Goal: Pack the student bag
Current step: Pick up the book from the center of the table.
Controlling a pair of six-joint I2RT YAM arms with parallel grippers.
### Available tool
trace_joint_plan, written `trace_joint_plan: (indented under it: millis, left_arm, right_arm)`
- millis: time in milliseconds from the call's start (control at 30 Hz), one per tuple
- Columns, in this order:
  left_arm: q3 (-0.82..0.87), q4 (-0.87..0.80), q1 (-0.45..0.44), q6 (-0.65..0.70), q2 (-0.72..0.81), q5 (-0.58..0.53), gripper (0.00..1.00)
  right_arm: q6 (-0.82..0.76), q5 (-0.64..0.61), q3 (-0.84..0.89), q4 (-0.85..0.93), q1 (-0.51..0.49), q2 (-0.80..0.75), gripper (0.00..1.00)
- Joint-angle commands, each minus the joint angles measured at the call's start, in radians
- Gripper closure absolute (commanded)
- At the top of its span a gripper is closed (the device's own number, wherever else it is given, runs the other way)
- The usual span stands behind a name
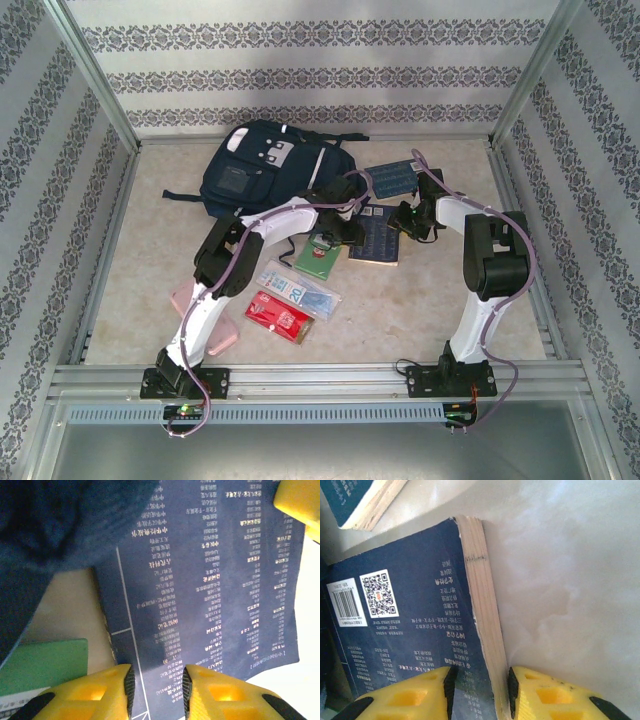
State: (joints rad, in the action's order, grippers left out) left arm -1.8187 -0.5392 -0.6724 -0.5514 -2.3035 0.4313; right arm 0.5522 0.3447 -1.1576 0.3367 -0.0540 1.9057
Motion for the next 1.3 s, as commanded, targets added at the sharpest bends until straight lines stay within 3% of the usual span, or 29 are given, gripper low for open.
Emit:
trace_joint_plan:
  millis: [0, 500, 767, 933, 1067, 1267]
  left_arm:
    - [-0.042, -0.029, -0.019, 0.034, -0.059, -0.023, 0.69]
    - [-0.05, -0.079, -0.021, 0.084, -0.12, -0.013, 0.82]
    - [-0.069, -0.083, -0.021, 0.085, -0.115, 0.017, 0.84]
    - [-0.065, -0.094, -0.019, 0.084, -0.081, 0.018, 0.85]
    - [-0.046, -0.088, -0.008, 0.053, -0.024, 0.05, 0.75]
    - [0.029, -0.053, 0.013, 0.001, 0.125, 0.084, 0.59]
  right_arm:
    - [0.033, 0.113, 0.021, -0.04, -0.015, -0.02, 0.64]
    - [0.098, 0.196, 0.072, -0.063, -0.036, -0.141, 0.67]
    - [0.099, 0.214, 0.076, -0.084, -0.053, -0.085, 0.74]
    - [0.088, 0.139, 0.086, -0.07, -0.052, -0.106, 0.89]
    - [0.065, 0.049, 0.103, -0.041, -0.05, -0.165, 1.0]
    - [0.083, -0.017, 0.196, -0.069, -0.052, -0.296, 1.0]
